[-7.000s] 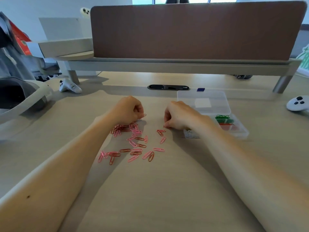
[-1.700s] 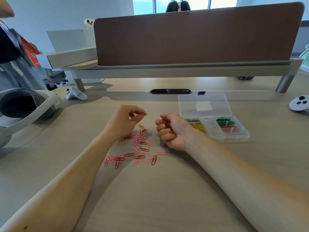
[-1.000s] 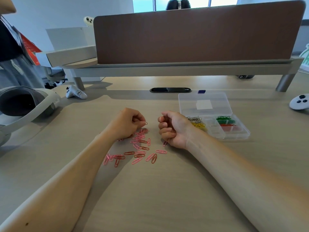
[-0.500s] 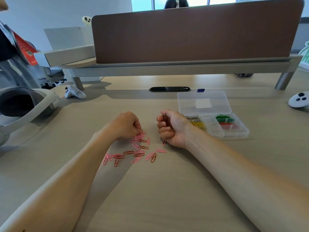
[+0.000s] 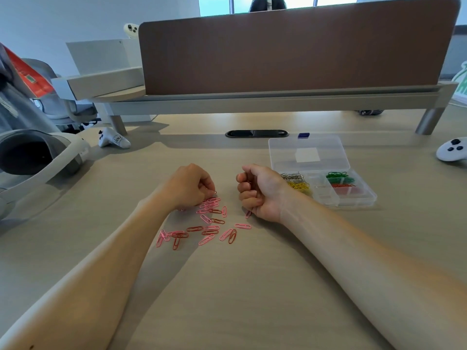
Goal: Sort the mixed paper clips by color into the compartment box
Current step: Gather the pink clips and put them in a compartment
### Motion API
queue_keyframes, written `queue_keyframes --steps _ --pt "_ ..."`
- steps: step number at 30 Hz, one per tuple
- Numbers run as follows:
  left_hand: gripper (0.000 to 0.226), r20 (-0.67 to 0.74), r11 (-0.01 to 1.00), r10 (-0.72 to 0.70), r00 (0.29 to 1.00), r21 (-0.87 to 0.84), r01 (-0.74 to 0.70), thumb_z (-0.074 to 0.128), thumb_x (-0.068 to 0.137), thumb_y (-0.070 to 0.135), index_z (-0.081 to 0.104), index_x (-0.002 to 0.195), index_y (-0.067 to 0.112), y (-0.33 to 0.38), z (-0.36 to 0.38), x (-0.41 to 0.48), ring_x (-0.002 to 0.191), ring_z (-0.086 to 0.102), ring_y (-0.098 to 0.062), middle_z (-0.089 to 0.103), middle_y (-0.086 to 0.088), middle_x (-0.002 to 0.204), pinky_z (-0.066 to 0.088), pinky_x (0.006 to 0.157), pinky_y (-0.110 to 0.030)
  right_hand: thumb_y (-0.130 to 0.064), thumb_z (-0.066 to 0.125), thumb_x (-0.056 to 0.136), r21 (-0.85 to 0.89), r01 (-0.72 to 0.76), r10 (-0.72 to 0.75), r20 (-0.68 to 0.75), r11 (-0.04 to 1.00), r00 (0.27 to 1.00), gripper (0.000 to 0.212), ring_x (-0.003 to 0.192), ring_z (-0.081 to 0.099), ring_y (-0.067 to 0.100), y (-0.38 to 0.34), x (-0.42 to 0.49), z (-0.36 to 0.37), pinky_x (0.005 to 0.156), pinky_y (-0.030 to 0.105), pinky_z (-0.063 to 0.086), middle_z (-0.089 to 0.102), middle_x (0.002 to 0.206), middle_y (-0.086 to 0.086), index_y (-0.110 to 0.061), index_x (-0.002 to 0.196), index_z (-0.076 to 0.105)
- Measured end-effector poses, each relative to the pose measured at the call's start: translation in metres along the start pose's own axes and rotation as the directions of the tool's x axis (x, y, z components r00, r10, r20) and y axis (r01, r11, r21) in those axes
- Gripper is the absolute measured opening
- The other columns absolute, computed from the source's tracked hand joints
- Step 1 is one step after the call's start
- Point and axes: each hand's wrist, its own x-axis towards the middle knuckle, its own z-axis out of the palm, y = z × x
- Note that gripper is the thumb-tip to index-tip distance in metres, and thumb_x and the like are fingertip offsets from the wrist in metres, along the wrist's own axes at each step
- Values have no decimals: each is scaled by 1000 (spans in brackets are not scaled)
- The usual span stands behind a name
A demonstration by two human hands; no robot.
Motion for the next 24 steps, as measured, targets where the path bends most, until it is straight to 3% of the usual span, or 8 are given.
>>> queue_keyframes --steps 3,9,15,19,24 --pt "11 40 995 2 999 102 -6 69 83 13 74 92 18 1 -1 -2 70 55 -7 64 6 76 42 70 -21 -30 39 100 -10 0 -1 -3 1000 1000 38 35 22 6 0 0 0 27 15 14 32 51 -3 -14 66 46" --pt "8 86 994 -12 996 106 3 69 83 10 73 88 15 3 -2 -3 78 60 -9 69 6 84 46 75 -22 -30 39 100 -14 8 -8 -12 1000 1000 38 35 23 6 1 -1 0 27 15 15 33 50 -3 -14 66 47" --pt "2 82 995 -5 997 102 -4 69 86 18 69 85 16 3 -1 -3 76 54 -11 58 12 74 39 71 -22 -30 39 100 -12 8 -9 -13 1000 1000 38 35 23 6 1 0 0 26 15 16 34 50 -2 -13 67 47" --pt "6 -15 1000 -6 1000 -1 6 68 87 19 67 81 16 1 -1 -1 75 55 -11 63 6 80 40 68 -23 -29 40 100 6 1 -1 -19 1000 1000 37 35 23 6 0 0 0 27 15 16 34 50 -3 -13 67 48" --pt "9 -128 965 4 992 -261 -37 75 80 11 69 77 16 0 -4 -2 65 64 -16 71 -5 72 55 69 -32 -28 40 100 23 -15 16 -21 1000 1000 36 34 25 6 0 -1 0 27 14 16 35 50 -2 -11 70 49"
